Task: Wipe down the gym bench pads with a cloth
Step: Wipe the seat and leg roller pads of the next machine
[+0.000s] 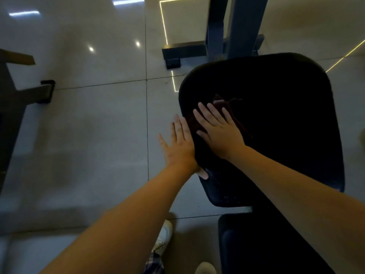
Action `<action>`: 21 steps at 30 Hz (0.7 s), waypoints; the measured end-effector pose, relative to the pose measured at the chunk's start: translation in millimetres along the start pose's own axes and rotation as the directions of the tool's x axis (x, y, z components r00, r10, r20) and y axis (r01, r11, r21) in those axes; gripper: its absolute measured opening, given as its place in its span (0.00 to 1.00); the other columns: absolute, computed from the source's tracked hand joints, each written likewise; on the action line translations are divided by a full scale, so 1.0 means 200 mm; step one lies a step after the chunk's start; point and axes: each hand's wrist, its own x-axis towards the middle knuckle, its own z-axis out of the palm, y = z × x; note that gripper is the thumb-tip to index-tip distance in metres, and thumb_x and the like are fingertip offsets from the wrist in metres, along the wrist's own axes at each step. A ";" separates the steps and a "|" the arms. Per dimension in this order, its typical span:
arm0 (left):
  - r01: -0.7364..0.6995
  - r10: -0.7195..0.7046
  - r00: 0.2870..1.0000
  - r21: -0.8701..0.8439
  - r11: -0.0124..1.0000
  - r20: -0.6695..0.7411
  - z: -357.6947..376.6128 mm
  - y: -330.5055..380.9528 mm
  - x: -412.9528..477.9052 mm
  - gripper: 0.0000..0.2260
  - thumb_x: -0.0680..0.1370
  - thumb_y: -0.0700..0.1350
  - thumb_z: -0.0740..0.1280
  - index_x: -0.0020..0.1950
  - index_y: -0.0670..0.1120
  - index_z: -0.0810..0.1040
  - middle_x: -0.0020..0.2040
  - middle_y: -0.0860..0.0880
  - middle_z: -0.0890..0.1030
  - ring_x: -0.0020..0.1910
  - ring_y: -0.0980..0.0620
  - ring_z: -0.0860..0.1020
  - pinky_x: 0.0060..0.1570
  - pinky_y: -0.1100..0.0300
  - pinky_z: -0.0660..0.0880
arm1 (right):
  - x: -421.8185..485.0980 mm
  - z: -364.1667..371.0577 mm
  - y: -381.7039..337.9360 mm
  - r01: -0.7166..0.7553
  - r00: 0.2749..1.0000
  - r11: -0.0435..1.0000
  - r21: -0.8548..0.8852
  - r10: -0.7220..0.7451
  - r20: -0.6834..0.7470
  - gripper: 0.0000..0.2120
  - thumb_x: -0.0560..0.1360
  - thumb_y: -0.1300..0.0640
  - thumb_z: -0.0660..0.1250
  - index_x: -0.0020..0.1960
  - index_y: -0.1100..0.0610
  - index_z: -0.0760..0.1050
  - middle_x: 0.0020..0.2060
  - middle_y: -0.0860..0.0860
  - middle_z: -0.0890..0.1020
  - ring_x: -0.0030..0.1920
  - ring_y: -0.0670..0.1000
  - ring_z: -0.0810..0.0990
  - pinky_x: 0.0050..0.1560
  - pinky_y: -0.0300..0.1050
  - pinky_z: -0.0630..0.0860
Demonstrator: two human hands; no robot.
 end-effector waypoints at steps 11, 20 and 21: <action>-0.031 0.030 0.999 0.073 0.997 0.016 -0.01 0.04 0.01 0.71 0.58 0.65 0.78 0.72 0.39 0.24 0.75 0.41 0.27 0.77 0.42 0.35 0.71 0.35 0.40 | -0.48 0.04 0.12 0.147 0.989 0.988 -0.056 -0.145 0.025 0.28 0.81 0.42 0.46 0.77 0.52 0.53 0.77 0.50 0.58 0.76 0.51 0.53 0.74 0.53 0.50; -0.022 0.023 0.999 -0.031 0.999 0.047 0.01 0.02 0.04 0.71 0.57 0.65 0.78 0.72 0.40 0.24 0.75 0.43 0.27 0.76 0.44 0.33 0.71 0.38 0.37 | -0.11 0.01 -0.03 -0.032 0.999 0.999 -0.002 0.032 0.033 0.28 0.80 0.45 0.45 0.78 0.50 0.54 0.78 0.48 0.55 0.77 0.49 0.50 0.74 0.55 0.48; -0.014 0.017 0.998 -0.051 0.999 0.063 0.01 0.01 0.05 0.71 0.58 0.65 0.78 0.72 0.40 0.24 0.75 0.44 0.28 0.76 0.44 0.33 0.72 0.38 0.36 | -0.07 0.01 -0.03 -0.018 0.999 1.000 -0.009 0.018 0.043 0.28 0.80 0.45 0.44 0.78 0.50 0.53 0.78 0.48 0.54 0.77 0.49 0.50 0.75 0.55 0.47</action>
